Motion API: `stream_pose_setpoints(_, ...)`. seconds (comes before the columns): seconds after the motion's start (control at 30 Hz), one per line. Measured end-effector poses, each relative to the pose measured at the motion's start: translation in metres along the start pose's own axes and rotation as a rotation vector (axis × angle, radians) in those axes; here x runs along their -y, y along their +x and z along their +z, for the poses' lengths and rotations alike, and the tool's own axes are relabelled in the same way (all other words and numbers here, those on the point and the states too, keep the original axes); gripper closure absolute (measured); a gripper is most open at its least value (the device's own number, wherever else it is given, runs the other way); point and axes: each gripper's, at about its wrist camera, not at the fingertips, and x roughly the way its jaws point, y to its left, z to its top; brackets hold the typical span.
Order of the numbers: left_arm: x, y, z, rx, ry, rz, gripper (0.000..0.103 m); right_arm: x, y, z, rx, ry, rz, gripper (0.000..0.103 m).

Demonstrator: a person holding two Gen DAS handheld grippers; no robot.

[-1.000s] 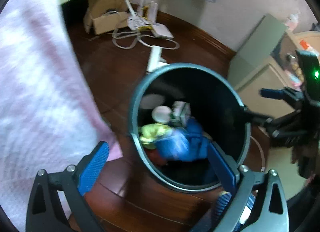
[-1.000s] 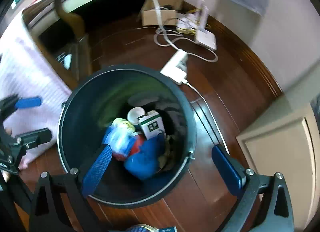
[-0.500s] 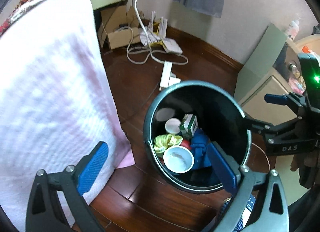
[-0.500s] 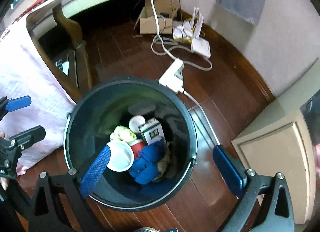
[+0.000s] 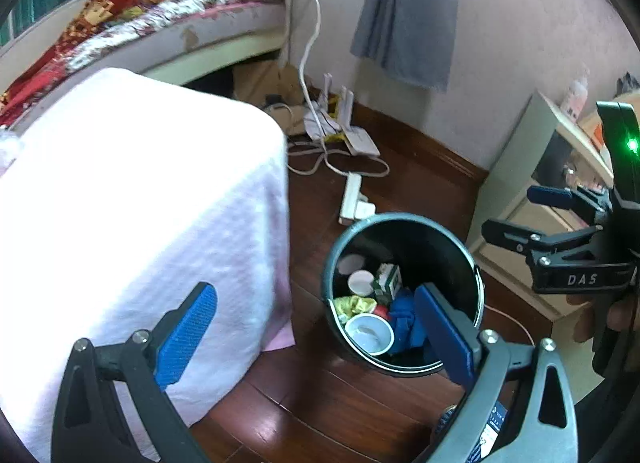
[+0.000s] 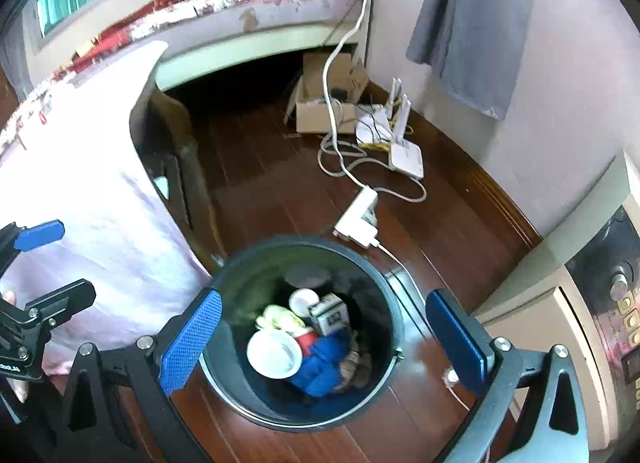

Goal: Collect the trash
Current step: 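Move both empty grippers back toward the carton and plastic bag on the bed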

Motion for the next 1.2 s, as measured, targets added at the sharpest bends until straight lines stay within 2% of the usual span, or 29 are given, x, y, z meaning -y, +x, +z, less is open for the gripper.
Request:
stream_pose_setpoints(0.37,-0.05,-0.037,-0.008,0.076,-0.074,0.1,0.003,-0.05,-0.029,0.016,0.086,-0.06,0.056,0.0)
stream_pose_setpoints(0.63,-0.108,-0.068,-0.01,0.131,-0.185,0.247,0.003,-0.104,-0.044,0.053,0.186,-0.094,0.125,0.0)
stream_pose_setpoints(0.83,-0.179,-0.094,-0.018,0.167,-0.309,0.378,0.003,-0.168,-0.052,0.09,0.236,-0.169,0.253,0.0)
stream_pose_setpoints(0.9,-0.199,-0.101,-0.022,0.173,-0.349,0.412,0.003,-0.191,-0.052,0.099,0.244,-0.207,0.268,0.0)
stream_pose_setpoints(1.13,-0.272,-0.115,-0.017,0.18,-0.457,0.545,0.004,-0.284,-0.033,0.142,0.214,-0.322,0.367,0.0)
stream_pose_setpoints(1.2,-0.291,-0.115,-0.016,0.18,-0.481,0.57,0.008,-0.309,-0.023,0.155,0.209,-0.357,0.394,0.0)
